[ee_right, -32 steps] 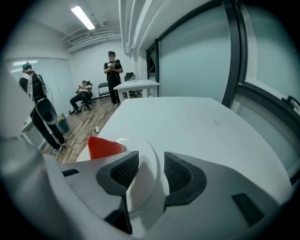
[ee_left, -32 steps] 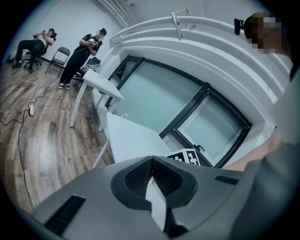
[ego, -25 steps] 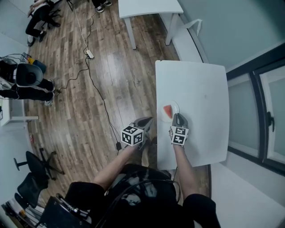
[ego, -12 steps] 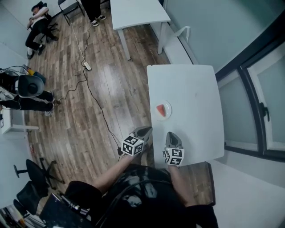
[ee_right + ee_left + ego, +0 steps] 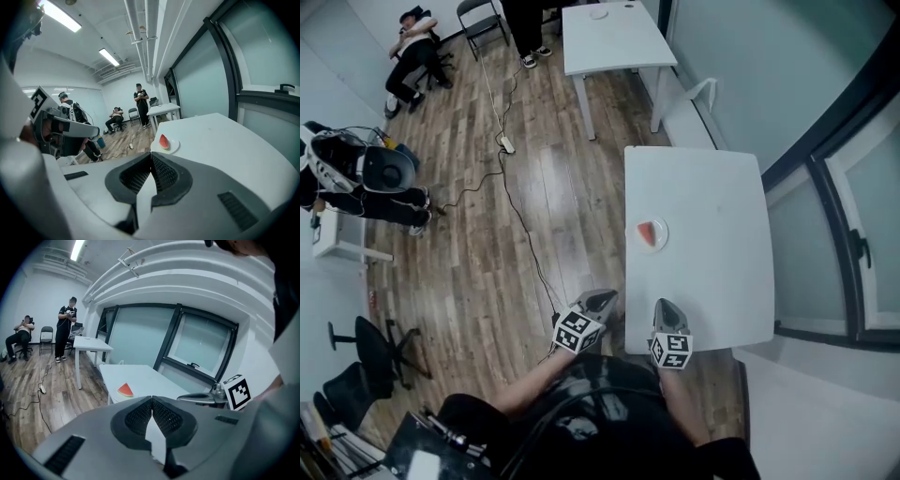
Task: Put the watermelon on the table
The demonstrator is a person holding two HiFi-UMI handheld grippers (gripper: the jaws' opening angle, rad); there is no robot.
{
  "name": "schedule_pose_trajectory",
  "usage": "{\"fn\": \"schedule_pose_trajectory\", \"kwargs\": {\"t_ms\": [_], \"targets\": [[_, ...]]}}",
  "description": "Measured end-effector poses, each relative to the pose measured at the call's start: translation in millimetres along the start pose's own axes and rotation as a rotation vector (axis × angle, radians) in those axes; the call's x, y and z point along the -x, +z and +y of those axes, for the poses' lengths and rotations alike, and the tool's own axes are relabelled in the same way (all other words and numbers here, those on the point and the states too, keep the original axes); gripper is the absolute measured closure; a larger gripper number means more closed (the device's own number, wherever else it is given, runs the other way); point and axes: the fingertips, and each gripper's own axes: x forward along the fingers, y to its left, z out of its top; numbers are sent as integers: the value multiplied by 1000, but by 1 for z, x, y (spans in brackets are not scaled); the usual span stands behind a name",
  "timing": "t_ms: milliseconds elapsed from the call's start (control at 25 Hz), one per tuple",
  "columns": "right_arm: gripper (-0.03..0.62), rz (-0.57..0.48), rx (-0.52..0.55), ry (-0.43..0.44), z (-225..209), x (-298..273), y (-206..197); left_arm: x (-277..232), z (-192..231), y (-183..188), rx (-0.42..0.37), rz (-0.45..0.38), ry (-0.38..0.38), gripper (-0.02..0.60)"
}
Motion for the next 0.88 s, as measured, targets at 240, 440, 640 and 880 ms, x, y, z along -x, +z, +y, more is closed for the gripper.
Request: {"fn": "schedule_pose_trajectory", "kwargs": {"t_ms": [240, 440, 640, 880], "targets": [[583, -18, 16, 18, 21, 11, 6, 19, 7, 3, -3, -36, -12, 577], [583, -100, 18, 48, 43, 13, 35, 31, 16, 29, -36, -79, 6, 577], [582, -53, 83, 74, 63, 4, 41, 26, 8, 22, -77, -65, -41, 577], [582, -56, 83, 13, 52, 12, 44, 25, 0, 27, -108, -71, -87, 577]]}}
